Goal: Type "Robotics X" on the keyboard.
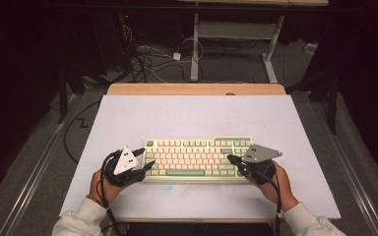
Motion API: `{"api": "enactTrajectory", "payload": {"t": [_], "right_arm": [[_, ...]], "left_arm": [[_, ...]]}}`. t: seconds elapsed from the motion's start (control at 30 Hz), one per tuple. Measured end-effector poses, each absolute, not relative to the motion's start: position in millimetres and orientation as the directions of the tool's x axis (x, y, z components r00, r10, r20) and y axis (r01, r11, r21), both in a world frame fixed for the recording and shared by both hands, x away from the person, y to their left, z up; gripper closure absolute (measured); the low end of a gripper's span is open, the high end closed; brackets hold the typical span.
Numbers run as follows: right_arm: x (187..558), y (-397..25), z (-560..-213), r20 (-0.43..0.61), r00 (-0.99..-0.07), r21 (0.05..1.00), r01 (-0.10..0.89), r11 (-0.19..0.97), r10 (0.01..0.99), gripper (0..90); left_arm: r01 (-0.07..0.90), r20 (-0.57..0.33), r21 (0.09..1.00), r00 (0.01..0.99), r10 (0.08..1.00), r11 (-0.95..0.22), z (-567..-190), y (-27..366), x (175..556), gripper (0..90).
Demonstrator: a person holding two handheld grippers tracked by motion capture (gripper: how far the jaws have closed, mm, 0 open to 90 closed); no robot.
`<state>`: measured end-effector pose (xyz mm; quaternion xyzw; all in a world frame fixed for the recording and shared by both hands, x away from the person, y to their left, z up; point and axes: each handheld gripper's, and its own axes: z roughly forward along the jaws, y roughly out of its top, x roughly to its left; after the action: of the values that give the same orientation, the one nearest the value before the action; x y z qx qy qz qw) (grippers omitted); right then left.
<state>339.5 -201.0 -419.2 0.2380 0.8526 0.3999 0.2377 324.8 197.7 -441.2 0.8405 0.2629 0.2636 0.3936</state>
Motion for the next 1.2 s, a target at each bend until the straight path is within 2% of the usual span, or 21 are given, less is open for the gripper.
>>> {"api": "enactTrajectory", "payload": {"t": [0.1,0.13,0.2,0.27,0.37,0.43,0.5,0.6,0.67,0.83,0.9,1.2], "right_arm": [[340,-200,-419,-0.216,-0.775,0.795,0.214,0.568,0.594,90.0],[340,-200,-419,-0.215,-0.775,0.795,0.214,0.568,0.594,90.0],[340,-199,-420,-0.215,-0.778,0.794,0.214,0.57,0.591,90.0],[340,-198,-420,-0.215,-0.779,0.792,0.213,0.572,0.589,90.0],[340,-198,-420,-0.215,-0.781,0.792,0.212,0.573,0.586,90.0],[340,-197,-420,-0.216,-0.782,0.791,0.21,0.575,0.584,90.0],[340,-197,-420,-0.216,-0.782,0.791,0.211,0.574,0.584,90.0],[341,-196,-421,-0.216,-0.785,0.788,0.21,0.578,0.58,90.0],[342,-195,-421,-0.212,-0.787,0.789,0.212,0.577,0.58,90.0],[345,-191,-420,-0.212,-0.791,0.785,0.211,0.582,0.574,90.0],[346,-190,-420,-0.208,-0.792,0.784,0.216,0.582,0.574,90.0],[354,-179,-419,-0.203,-0.805,0.778,0.213,0.591,0.558,90.0]], "left_arm": [[0.237,0.226,0.806,0.724,0.652,-0.543,-441,199,324,56.3],[0.237,0.225,0.805,0.726,0.65,-0.544,-441,199,323,60.7],[0.242,0.224,0.803,0.724,0.652,-0.545,-442,200,323,59.9],[0.246,0.222,0.802,0.723,0.654,-0.544,-443,201,322,57.3],[0.262,0.218,0.798,0.716,0.664,-0.544,-446,203,322,43.2],[0.263,0.221,0.797,0.711,0.668,-0.543,-447,205,322,39.0],[0.267,0.23,0.8,0.691,0.685,-0.538,-449,205,321,27.3],[0.271,0.225,0.804,0.685,0.693,-0.529,-451,208,320,25.3],[0.276,0.226,0.804,0.678,0.7,-0.526,-452,208,319,20.9],[0.279,0.217,0.806,0.681,0.699,-0.523,-455,211,317,20.8],[0.283,0.218,0.802,0.682,0.699,-0.526,-456,211,317,15.8],[0.291,0.203,0.809,0.675,0.709,-0.51,-457,214,314,15.8]]}}
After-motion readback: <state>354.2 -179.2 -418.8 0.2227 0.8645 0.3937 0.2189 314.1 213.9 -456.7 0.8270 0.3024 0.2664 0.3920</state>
